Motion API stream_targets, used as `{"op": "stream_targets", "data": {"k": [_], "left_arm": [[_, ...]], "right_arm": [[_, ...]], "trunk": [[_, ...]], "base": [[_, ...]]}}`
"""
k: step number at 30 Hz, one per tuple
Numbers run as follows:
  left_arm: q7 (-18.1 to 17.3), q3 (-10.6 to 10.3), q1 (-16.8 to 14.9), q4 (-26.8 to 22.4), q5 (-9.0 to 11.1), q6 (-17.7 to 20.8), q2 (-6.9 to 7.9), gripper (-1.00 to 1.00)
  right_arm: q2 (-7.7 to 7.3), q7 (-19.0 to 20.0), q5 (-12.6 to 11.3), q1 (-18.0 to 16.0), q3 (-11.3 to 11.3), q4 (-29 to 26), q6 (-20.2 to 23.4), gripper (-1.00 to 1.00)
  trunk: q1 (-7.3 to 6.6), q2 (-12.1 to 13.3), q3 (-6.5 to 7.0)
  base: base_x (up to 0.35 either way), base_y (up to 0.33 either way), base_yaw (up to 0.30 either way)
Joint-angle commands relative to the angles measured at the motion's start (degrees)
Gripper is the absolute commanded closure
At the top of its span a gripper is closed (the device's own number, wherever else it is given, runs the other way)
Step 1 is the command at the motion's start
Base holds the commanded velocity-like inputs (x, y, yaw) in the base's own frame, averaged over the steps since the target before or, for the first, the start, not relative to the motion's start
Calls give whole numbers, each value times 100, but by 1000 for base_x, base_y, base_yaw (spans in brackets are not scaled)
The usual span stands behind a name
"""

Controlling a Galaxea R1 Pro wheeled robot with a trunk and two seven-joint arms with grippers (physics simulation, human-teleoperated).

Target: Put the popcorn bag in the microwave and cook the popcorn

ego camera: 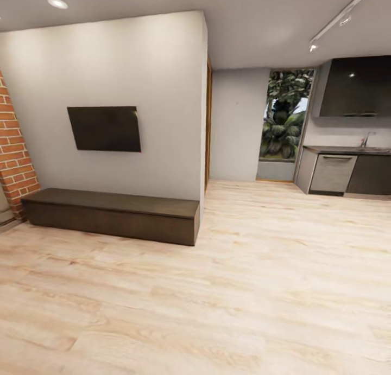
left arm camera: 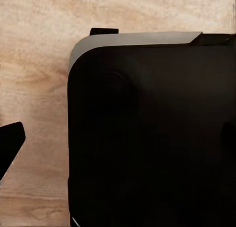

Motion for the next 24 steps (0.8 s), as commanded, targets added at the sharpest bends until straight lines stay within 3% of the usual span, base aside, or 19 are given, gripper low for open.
{"op": "stream_targets", "data": {"k": [1,16,24], "left_arm": [[6,-3,-1,1,22,-17,-2,-100],[7,-12,-1,2,38,-11,-39,-100],[7,-12,-1,9,24,-7,-39,-100]], "right_arm": [[0,-1,-11,-4,-12,10,-26,-100],[15,-1,-9,-8,-6,5,-12,-100],[20,0,33,-4,14,-1,6,-100]], "trunk": [[3,-2,-2],[3,-2,36],[3,-2,39]], "base": [[323,0,-285],[323,0,-279],[323,0,-36]]}}
